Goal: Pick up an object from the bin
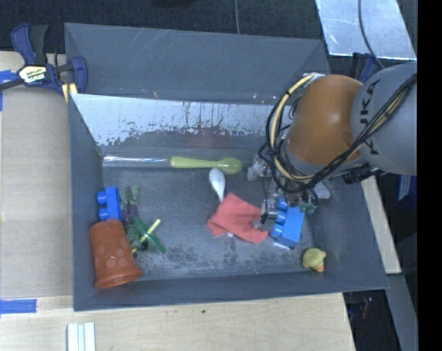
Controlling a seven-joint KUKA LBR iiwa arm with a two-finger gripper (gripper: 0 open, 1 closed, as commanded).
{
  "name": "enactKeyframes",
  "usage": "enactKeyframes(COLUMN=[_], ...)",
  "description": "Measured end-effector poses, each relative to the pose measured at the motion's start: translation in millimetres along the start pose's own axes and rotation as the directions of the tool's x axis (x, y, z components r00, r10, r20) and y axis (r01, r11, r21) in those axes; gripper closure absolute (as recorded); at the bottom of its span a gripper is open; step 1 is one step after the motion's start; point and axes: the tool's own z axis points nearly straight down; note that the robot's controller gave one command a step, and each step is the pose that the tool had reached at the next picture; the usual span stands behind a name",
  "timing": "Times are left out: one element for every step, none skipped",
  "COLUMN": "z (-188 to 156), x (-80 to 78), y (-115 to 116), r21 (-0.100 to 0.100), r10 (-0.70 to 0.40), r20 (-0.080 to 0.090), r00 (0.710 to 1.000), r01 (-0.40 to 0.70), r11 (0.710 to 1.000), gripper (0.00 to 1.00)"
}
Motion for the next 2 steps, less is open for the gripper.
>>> enactKeyframes(z=[26,44], x=[5.2,14.0], y=[-1,-8], r21=[0.0,0.001], r10=[-0.07,-0.132], r20=[0.003,0.008], r00=[0.998,0.991], r01=[0.07,0.132], r11=[0.998,0.991], gripper=[0.0,1.0])
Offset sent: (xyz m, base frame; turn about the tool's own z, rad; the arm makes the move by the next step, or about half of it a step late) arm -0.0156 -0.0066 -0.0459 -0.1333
